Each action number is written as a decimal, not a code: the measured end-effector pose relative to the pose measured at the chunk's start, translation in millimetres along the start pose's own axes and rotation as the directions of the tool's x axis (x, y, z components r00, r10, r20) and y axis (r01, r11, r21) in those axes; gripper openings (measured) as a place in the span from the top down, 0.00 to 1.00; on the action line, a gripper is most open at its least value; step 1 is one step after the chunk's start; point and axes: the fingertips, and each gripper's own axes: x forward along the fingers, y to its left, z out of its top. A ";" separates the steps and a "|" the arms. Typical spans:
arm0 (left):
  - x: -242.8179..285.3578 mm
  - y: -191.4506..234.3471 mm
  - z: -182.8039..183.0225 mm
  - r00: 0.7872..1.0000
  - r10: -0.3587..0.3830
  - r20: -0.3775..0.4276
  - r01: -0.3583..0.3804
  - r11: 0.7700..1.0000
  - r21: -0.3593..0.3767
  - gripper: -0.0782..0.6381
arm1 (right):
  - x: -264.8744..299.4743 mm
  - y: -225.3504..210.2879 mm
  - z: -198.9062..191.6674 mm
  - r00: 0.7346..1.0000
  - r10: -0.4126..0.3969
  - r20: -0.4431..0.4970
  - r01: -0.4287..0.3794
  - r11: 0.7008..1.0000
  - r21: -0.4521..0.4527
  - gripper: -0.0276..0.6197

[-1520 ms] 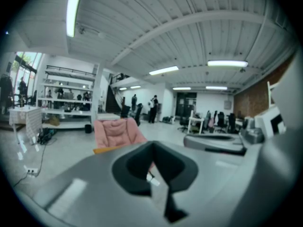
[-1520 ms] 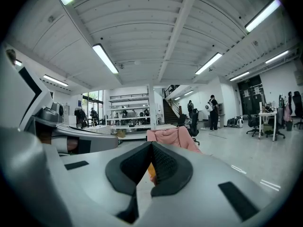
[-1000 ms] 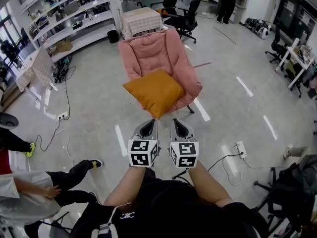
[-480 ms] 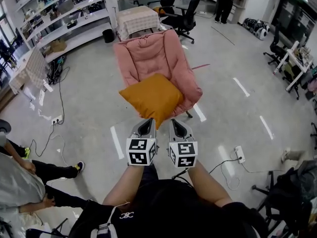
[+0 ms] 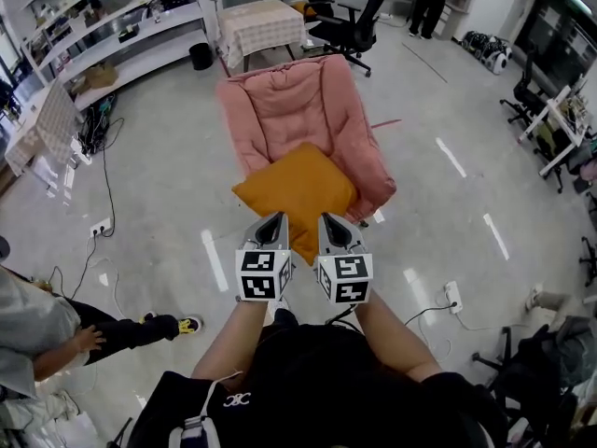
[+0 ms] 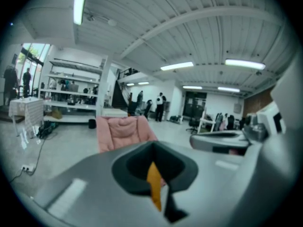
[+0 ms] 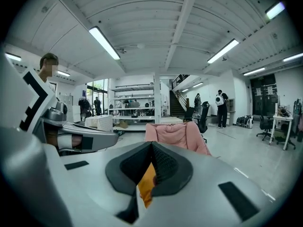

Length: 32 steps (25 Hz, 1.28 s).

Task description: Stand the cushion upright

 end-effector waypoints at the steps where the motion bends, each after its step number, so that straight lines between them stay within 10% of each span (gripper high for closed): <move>1: 7.3 10.4 0.7 1.000 0.001 -0.009 -0.001 1.000 -0.002 0.90 | 10.6 1.0 2.9 1.000 -0.001 -0.006 0.001 1.000 -0.004 0.97; 32: 141.3 95.9 -111.7 0.935 -0.076 -0.347 0.102 0.993 0.058 0.75 | 144.2 -30.1 -36.3 0.979 -0.043 -0.200 0.048 0.999 0.019 0.97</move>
